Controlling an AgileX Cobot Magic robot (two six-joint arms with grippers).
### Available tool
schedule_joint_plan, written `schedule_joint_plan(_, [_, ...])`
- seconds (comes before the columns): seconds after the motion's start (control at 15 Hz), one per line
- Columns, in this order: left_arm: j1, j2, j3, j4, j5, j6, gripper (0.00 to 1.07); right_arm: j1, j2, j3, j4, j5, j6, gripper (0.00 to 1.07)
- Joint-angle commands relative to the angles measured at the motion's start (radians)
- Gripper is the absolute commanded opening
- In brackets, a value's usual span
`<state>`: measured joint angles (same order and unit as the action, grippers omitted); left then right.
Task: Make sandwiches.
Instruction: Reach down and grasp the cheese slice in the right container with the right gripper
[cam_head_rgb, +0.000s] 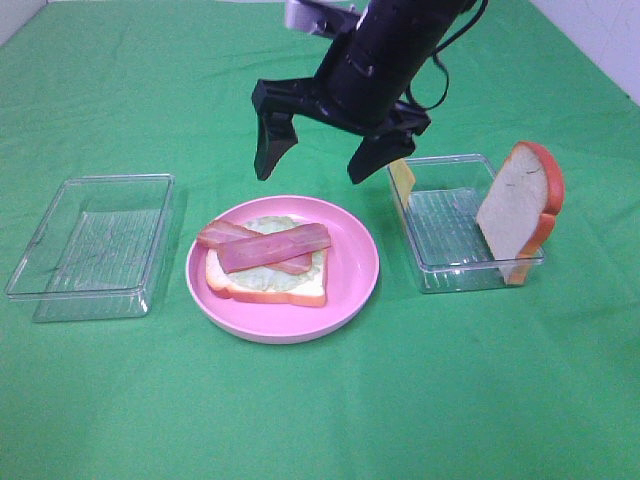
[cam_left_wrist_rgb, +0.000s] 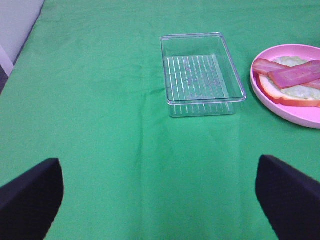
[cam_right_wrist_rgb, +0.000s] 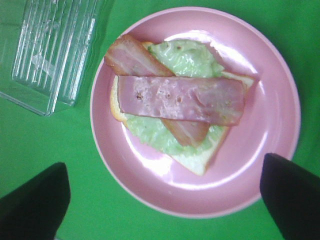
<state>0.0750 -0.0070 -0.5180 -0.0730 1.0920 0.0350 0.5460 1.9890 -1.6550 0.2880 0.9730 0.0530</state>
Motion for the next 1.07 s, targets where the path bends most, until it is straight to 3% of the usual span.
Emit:
schedule_joint_plan(0.07, [0.0, -0.015, 0.003, -0.006, -0.015, -0.007, 0.98, -0.047, -0.02, -0.163, -0.147, 0.243, 0.098, 0.99])
schedule_joint_plan(0.33, [0.0, -0.015, 0.003, -0.006, -0.015, -0.007, 0.98, -0.169, 0.067, -0.388, -0.163, 0.35, 0.109, 0.99])
schedule_joint_plan(0.6, [0.0, -0.015, 0.003, -0.006, -0.015, -0.007, 0.98, -0.186, 0.186, -0.505, -0.172, 0.358, 0.108, 0.99])
schedule_joint_plan(1.07, [0.0, -0.015, 0.003, -0.006, -0.015, -0.007, 0.98, -0.186, 0.339, -0.513, -0.215, 0.358, 0.108, 0.99])
